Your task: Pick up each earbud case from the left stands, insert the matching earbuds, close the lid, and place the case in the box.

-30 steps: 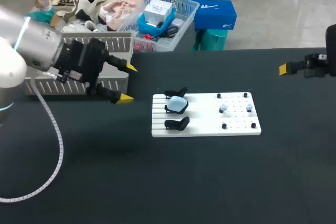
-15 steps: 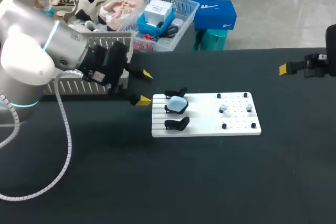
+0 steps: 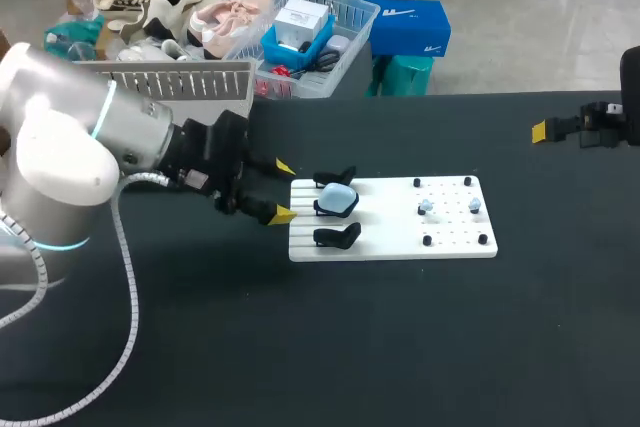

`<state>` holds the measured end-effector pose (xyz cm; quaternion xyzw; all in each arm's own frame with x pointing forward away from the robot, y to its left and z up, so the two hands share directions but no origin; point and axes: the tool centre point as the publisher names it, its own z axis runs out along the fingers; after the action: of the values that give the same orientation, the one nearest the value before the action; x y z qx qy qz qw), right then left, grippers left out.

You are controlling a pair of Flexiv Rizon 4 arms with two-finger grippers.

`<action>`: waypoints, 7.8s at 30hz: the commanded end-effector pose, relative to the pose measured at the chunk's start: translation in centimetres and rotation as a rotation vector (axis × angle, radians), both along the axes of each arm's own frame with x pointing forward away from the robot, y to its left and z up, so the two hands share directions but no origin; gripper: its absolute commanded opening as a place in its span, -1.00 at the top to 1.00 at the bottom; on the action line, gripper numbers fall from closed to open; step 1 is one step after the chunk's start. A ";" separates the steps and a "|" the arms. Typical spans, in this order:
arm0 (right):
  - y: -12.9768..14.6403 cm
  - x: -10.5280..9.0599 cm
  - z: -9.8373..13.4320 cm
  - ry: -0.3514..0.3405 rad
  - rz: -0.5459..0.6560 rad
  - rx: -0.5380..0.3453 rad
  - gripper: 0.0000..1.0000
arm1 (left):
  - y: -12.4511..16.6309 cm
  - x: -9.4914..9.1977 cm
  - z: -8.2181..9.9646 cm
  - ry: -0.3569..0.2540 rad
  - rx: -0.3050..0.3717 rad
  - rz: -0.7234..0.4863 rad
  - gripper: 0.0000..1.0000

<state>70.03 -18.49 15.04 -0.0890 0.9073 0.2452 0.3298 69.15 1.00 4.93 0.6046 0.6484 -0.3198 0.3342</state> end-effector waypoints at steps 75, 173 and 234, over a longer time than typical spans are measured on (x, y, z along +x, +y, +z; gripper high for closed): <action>-0.1 0.0 0.0 -0.001 0.002 0.001 -1.00 | -5.6 2.6 -3.5 -0.017 -0.051 0.015 0.26; -0.1 0.0 0.0 -0.001 0.002 0.001 -1.00 | -4.9 -6.8 10.5 -0.121 -0.526 -0.121 1.00; 0.1 -0.5 -0.1 0.015 0.028 0.019 -1.00 | -11.6 -5.8 4.3 -0.017 -0.518 -0.100 1.00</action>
<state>69.67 -18.21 14.75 -0.0910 0.9093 0.2466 0.3227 63.28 -10.41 9.31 0.5336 0.5109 -0.4873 0.4657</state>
